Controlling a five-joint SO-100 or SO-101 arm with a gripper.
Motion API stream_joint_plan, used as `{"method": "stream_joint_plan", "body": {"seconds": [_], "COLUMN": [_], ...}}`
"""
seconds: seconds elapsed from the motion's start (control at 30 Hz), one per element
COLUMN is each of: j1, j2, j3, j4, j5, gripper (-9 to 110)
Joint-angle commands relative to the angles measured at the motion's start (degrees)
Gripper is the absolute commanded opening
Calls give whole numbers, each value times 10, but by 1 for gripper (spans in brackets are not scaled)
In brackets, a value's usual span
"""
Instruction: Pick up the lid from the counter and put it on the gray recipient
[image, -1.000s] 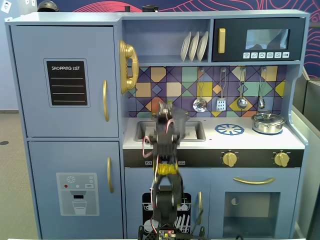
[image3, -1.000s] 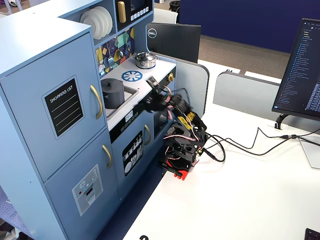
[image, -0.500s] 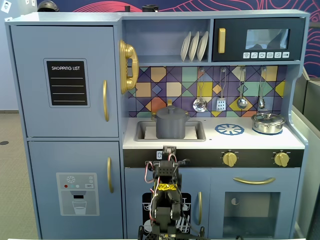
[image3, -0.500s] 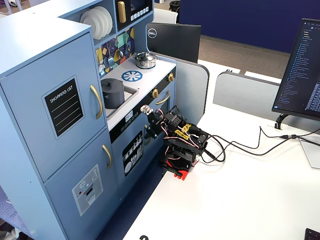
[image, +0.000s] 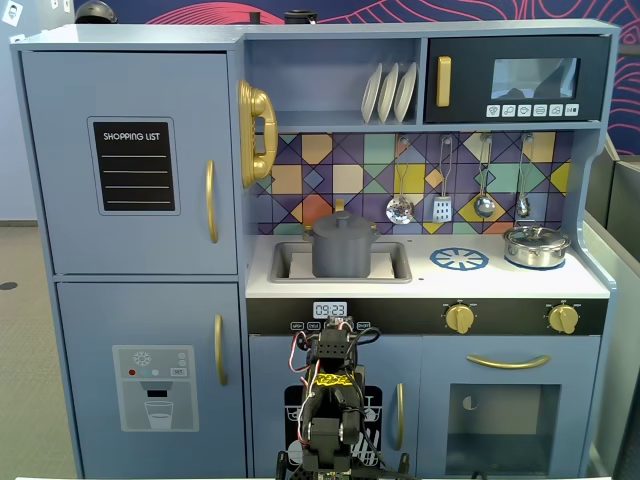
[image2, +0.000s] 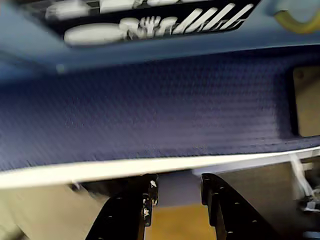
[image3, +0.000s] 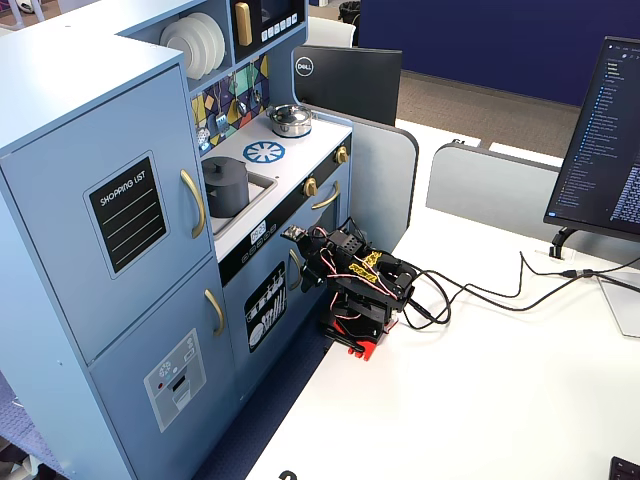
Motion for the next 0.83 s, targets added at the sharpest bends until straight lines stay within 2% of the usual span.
{"method": "stream_joint_plan", "body": {"seconds": [0.0, 0.8], "j1": [17, 14], "j2": [-4, -4], "j3": [9, 9], "j4": [94, 94], "j5": [38, 38], "gripper": [0, 7]}}
